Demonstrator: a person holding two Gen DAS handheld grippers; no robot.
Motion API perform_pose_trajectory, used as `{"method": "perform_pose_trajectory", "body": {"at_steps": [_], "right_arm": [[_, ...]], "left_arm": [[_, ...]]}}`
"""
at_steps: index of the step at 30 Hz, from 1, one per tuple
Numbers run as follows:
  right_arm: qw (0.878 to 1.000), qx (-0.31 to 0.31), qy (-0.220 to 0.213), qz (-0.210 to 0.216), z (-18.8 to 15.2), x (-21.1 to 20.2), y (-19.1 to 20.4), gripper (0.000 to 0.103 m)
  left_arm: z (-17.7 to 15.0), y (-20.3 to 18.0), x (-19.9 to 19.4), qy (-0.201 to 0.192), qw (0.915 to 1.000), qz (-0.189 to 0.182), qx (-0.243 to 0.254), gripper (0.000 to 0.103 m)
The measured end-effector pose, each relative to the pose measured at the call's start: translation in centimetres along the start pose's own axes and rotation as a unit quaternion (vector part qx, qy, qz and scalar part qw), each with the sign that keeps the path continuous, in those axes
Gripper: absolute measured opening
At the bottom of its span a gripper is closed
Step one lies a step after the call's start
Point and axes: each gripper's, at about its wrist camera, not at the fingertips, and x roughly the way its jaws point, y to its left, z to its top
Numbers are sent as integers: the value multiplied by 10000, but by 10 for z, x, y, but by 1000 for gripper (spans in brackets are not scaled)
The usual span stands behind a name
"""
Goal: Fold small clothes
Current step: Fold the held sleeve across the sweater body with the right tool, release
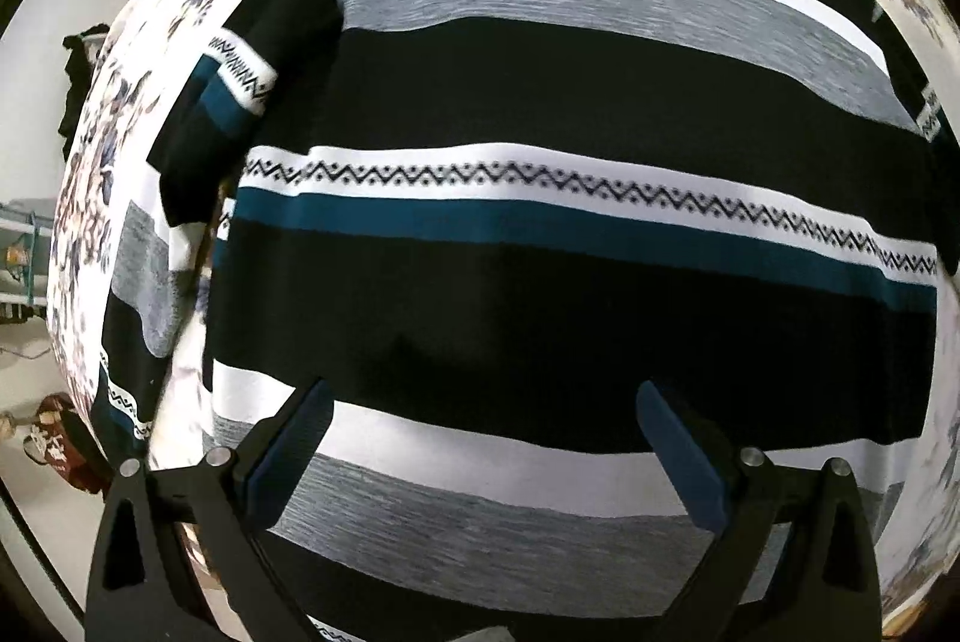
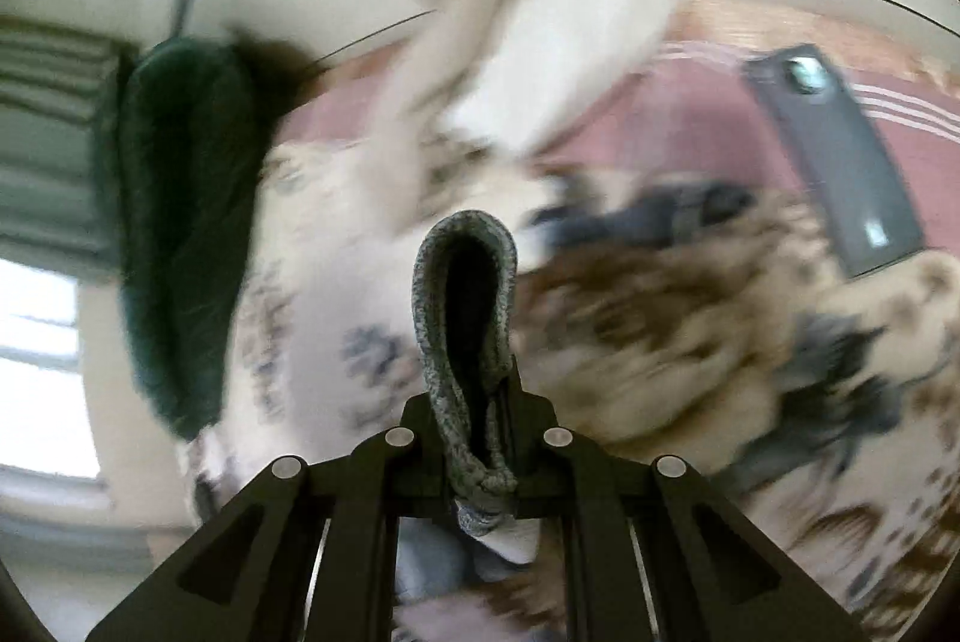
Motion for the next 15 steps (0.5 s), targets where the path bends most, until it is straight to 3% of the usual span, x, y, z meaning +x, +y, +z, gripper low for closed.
{"method": "perform_pose_trajectory", "body": {"at_steps": [4, 7, 11, 15], "right_arm": [[9953, -767, 431, 392, -52, 8, 86, 11], [9835, -1514, 872, 462, -118, 37, 159, 11], [9489, -2793, 1461, 138, -241, 108, 245, 11], [8946, -4090, 1784, -250, -381, 182, 299, 11]], "left_arm": [[6, 26, 2, -50, 9997, 14, -227, 103], [14, 54, 5, -178, 9988, 145, -435, 103], [28, 103, 17, -330, 9962, 343, -723, 103], [37, 153, 35, -365, 9931, 563, -960, 103]]}}
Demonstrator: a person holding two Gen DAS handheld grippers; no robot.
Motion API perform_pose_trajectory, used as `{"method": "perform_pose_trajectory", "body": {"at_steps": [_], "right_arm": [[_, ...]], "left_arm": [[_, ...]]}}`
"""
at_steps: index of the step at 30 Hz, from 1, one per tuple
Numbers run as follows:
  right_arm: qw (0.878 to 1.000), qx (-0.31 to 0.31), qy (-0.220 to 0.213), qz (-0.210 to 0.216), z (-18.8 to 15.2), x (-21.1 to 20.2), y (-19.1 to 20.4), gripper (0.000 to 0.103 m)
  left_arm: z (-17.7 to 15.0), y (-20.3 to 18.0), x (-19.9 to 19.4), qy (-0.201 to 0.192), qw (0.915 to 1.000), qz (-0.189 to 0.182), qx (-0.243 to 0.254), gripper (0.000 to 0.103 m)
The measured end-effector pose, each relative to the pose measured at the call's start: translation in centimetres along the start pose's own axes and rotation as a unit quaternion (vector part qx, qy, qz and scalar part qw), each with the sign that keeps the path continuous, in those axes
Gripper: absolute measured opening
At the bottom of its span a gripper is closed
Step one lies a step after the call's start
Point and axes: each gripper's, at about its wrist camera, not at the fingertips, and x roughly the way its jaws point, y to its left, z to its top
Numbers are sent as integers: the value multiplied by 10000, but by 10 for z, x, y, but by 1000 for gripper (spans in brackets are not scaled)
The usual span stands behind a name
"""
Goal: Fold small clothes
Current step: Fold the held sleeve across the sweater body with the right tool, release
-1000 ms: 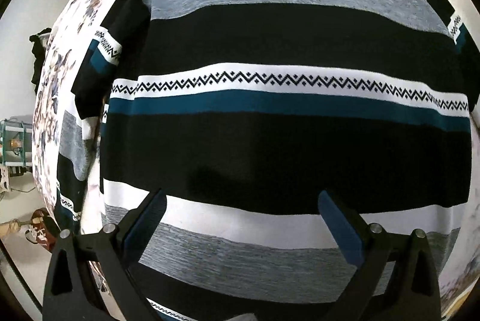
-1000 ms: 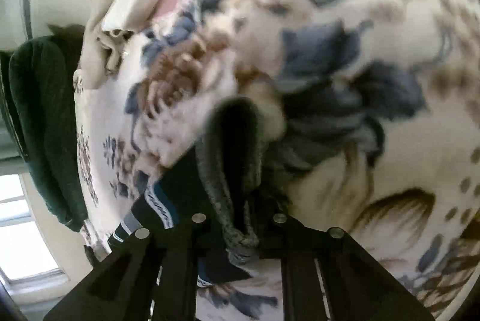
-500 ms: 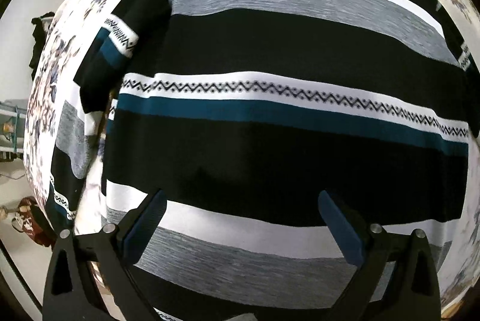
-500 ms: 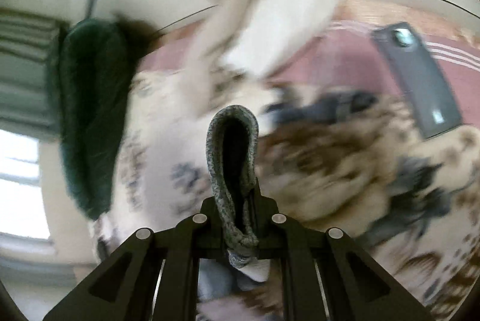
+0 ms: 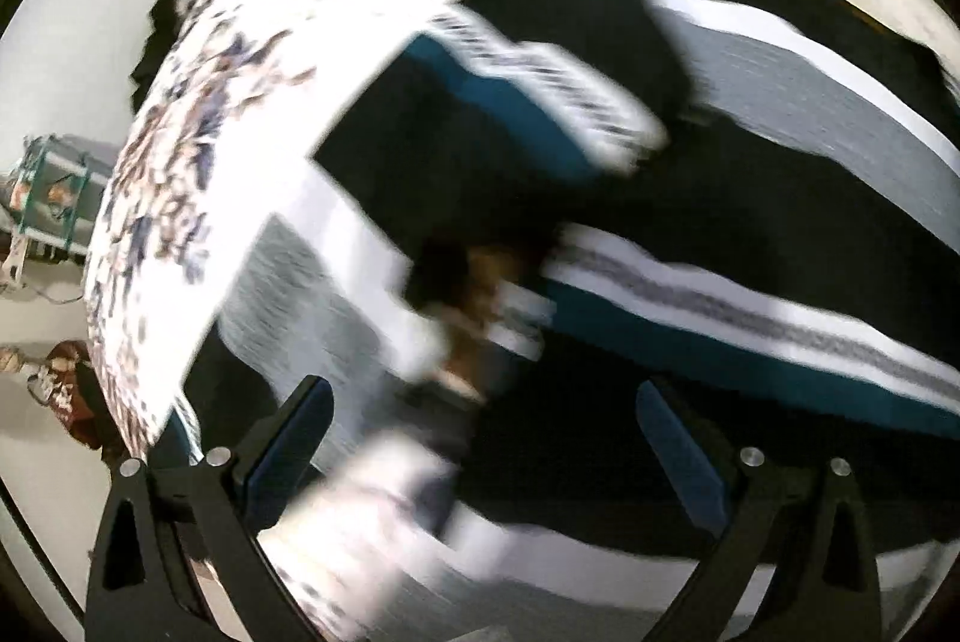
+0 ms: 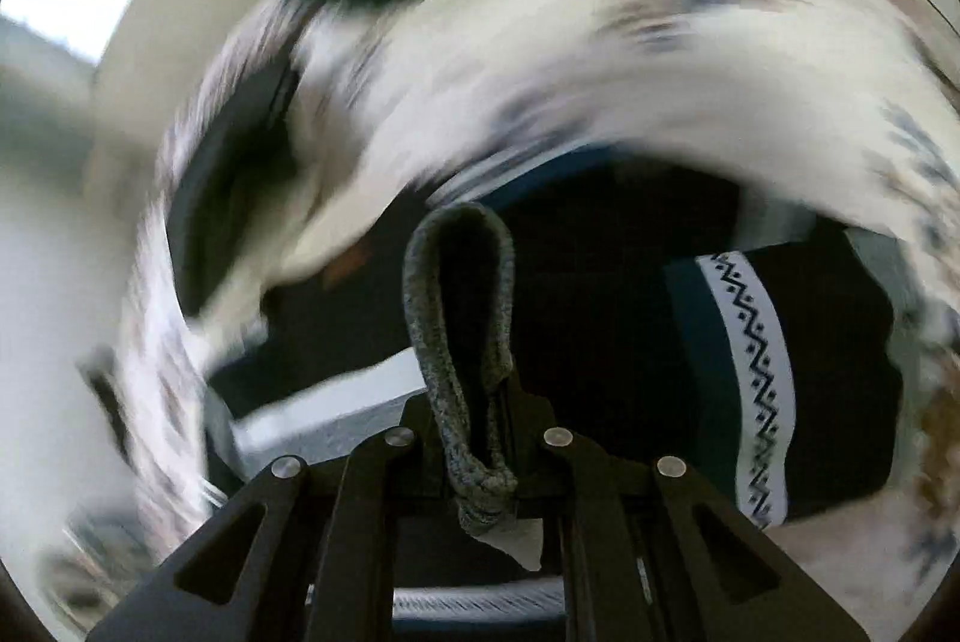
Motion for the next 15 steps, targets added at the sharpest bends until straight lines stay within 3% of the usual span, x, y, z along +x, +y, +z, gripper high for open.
{"method": "perform_pose_trajectory", "body": {"at_steps": [3, 8, 11, 15], "right_arm": [[9939, -1013, 329, -273, -26, 62, 86, 11], [9691, -2328, 687, -427, -83, 122, 201, 12], [9560, -2761, 811, -567, -117, 137, 237, 12], [9451, -3026, 969, -768, -133, 146, 240, 15]], "left_arm": [[10, 32, 13, 17, 9998, -48, -202, 103], [19, 63, 26, 94, 9989, -292, -340, 103], [23, 77, 29, 130, 9975, -529, -450, 103], [23, 96, 22, 99, 9953, -816, -516, 103]]}}
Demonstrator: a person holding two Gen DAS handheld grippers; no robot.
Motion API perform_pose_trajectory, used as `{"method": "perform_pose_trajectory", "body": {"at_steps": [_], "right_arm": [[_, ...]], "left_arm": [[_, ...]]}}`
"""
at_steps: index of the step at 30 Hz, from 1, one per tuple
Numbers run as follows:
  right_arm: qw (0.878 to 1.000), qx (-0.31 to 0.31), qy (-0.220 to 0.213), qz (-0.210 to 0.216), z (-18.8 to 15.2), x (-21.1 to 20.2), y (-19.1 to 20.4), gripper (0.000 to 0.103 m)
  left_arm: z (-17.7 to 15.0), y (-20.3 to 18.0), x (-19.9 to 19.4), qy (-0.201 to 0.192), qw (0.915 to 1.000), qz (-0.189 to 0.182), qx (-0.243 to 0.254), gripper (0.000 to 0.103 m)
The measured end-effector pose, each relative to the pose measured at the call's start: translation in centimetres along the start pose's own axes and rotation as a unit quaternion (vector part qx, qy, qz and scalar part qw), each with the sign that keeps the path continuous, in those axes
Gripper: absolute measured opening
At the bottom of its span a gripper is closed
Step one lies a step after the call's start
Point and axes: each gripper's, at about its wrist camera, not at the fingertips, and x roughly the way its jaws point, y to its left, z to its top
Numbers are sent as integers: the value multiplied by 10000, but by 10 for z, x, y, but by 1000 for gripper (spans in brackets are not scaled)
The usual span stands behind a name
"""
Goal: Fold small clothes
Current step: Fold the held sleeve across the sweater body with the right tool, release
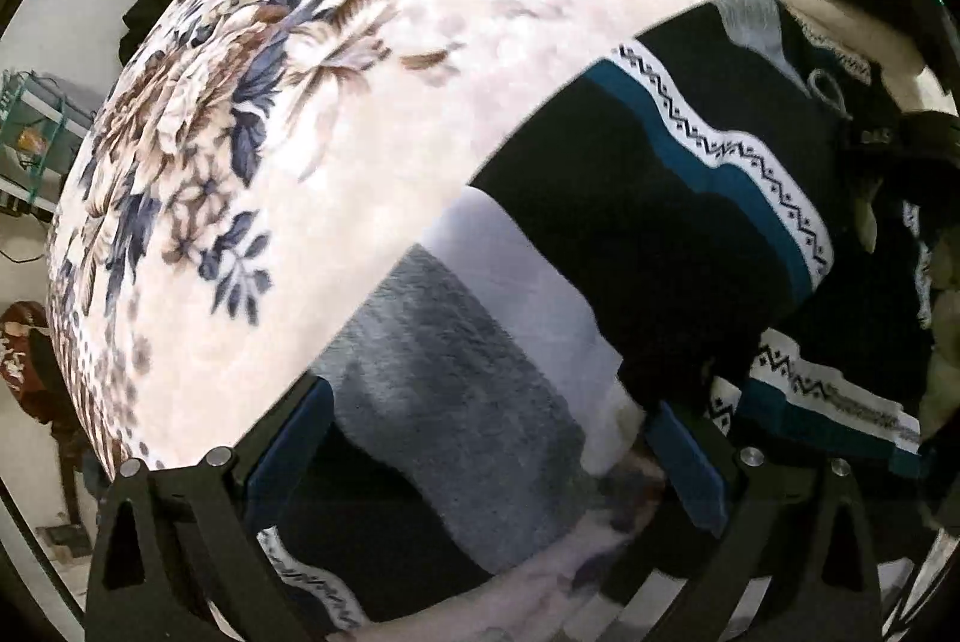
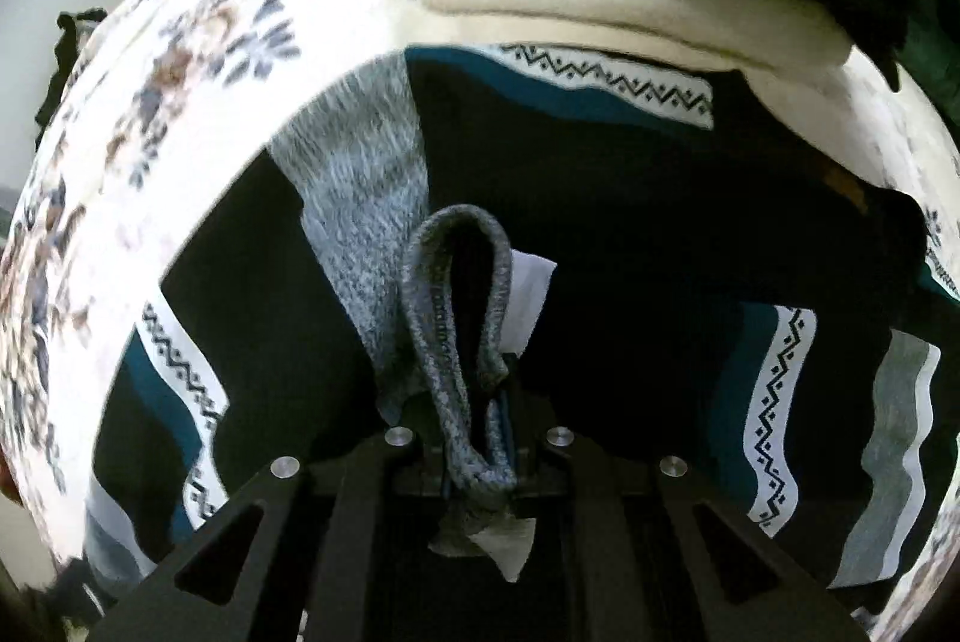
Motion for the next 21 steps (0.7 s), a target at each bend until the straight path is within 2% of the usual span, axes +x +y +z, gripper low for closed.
{"method": "perform_pose_trajectory", "body": {"at_steps": [2, 4, 5, 7, 9, 12, 13, 16, 18, 19, 20, 21], "right_arm": [[9986, 289, 141, 422, -8, -10, -18, 25], [9890, 837, 310, 1177, -22, -27, -45, 62], [9826, 1147, 315, 1423, -32, -38, -60, 66], [9707, 1650, 238, 1730, -55, -64, -89, 66], [9651, 2042, 255, 1620, -81, -87, -116, 68], [9583, 2482, 344, 1374, -115, -105, -141, 68], [9567, 2597, 392, 1256, -125, -107, -146, 68], [9518, 2846, 686, 920, -166, -102, -166, 68], [9454, 3023, 877, 841, -170, -88, -171, 68], [9415, 3122, 979, 807, -179, -84, -176, 68], [9386, 3189, 1051, 789, -183, -76, -176, 68], [9373, 3213, 1107, 774, -188, -69, -174, 68]], "left_arm": [[-2, 16, -12, -18, 9999, -132, -33, 103], [-6, 41, -27, -23, 9996, -262, -139, 103], [-9, 51, -33, -36, 9994, -272, -191, 103], [-18, 86, -45, -31, 9990, -259, -360, 103], [-27, 115, -49, 52, 9979, -242, -598, 103], [-51, 164, -35, 502, 9923, -329, -1079, 103], [-61, 182, -26, 668, 9875, -498, -1341, 103], [-81, 204, -3, 928, 9734, -977, -1853, 103], [-88, 204, 13, 1065, 9666, -1153, -2028, 102], [-91, 201, 24, 1090, 9631, -1301, -2091, 92], [-93, 197, 31, 1145, 9621, -1281, -2116, 78], [-93, 192, 36, 1176, 9622, -1225, -2128, 50]]}}
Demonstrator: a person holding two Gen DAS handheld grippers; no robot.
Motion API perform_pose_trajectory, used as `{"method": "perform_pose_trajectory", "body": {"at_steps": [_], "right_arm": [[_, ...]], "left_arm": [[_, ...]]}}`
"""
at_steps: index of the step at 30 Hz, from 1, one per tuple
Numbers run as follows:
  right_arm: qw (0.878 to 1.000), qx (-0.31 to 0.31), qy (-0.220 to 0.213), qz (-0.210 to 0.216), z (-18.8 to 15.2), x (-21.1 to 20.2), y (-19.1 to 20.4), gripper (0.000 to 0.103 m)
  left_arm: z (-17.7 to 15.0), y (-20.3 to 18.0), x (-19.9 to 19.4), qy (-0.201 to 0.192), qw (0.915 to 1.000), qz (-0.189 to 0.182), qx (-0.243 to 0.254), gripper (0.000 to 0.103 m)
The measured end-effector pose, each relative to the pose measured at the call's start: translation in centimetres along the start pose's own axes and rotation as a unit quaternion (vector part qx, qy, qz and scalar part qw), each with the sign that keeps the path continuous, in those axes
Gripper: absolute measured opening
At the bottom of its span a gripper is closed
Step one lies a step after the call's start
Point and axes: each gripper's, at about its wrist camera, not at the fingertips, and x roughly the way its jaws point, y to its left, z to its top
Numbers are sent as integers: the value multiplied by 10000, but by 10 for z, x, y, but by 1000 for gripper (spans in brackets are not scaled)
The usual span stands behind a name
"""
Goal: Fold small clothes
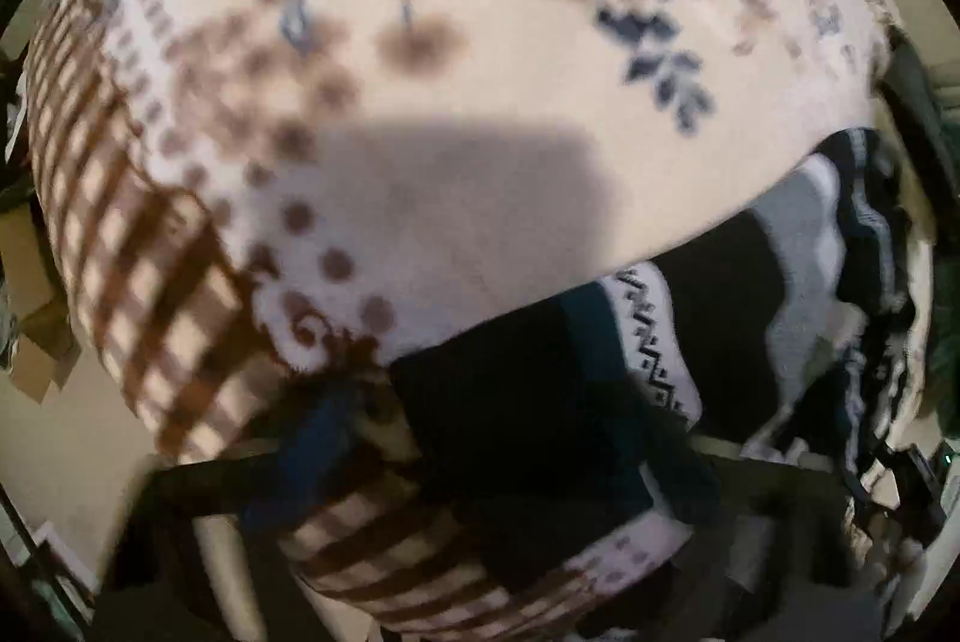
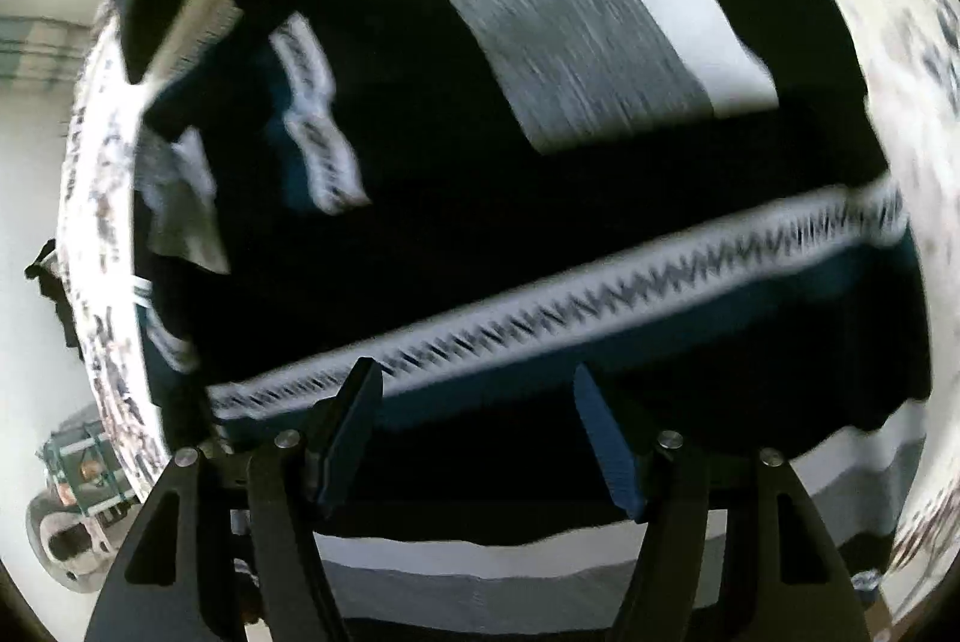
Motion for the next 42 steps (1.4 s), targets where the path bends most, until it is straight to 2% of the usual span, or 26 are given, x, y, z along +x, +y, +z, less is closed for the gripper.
{"method": "perform_pose_trajectory", "body": {"at_steps": [1, 2, 3, 6, 10, 12, 13, 16, 20, 23, 25, 26, 27, 28, 30, 34, 36, 37, 39, 41, 42], "right_arm": [[10000, 15, 40, -47, -3, 6, -2, 68], [9999, 6, 55, -93, -4, 13, 1, 68], [9999, -36, 53, -131, -6, 17, 7, 68], [9995, -215, 5, -249, -12, 16, 16, 68], [9986, -480, 0, -220, -22, 14, 38, 68], [9980, -608, -7, -167, -26, 17, 55, 68], [9977, -659, -33, -134, -27, 18, 61, 68], [9971, -738, -89, -190, -26, 28, 81, 68], [9955, -799, -248, -440, -21, 34, 110, 68], [9952, -842, -452, -228, -14, 32, 138, 68], [9953, -782, -545, 161, -4, 29, 147, 68], [9948, -720, -605, 395, 2, 28, 152, 68], [9938, -669, -717, 527, 9, 29, 160, 68], [9924, -612, -907, 570, 16, 29, 166, 68], [9907, -572, -1024, 685, 27, 36, 178, 68], [9893, -838, -236, 1169, 32, 74, 227, 68], [9811, -1105, 72, 1585, 26, 76, 248, 68], [9803, -1236, 83, 1539, 22, 70, 253, 68], [9805, -1462, -345, 1268, 14, 51, 259, 68], [9799, -1618, -687, 943, 9, 33, 255, 68], [9803, -1643, -760, 793, 9, 26, 248, 68]], "left_arm": [[0, -6, 0, -91, 9999, 119, 44, 23], [1, -12, -5, -197, 9997, 133, 92, 8], [5, -16, -15, -317, 9995, 20, 89, 6], [32, -18, -72, -1163, 9930, -187, -37, 6], [87, 5, -113, -1899, 9816, -101, -170, 6], [109, 21, -118, -2093, 9774, -81, -287, 6], [129, 29, -118, -2113, 9764, -216, -399, 6], [161, 43, -104, -1974, 9763, -584, -665, 10], [168, 58, -97, -1757, 9716, -1157, -1082, 10], [158, 75, -97, -1796, 9602, -1428, -1591, 28], [142, 93, -98, -1846, 9495, -1615, -1957, 55], [136, 98, -97, -1870, 9463, -1650, -2057, 57], [127, 103, -97, -1842, 9443, -1676, -2152, 57], [121, 105, -96, -1788, 9450, -1666, -2172, 57], [105, 106, -97, -1716, 9486, -1570, -2146, 57], [76, 106, -95, -1589, 9558, -1350, -2072, 57], [65, 103, -86, -1429, 9592, -1336, -2041, 57], [61, 101, -77, -1308, 9617, -1340, -1999, 57], [58, 96, -62, -1136, 9646, -1328, -1976, 57], [57, 95, -47, -995, 9598, -1578, -2097, 57], [58, 95, -38, -954, 9538, -1721, -2271, 57]]}}
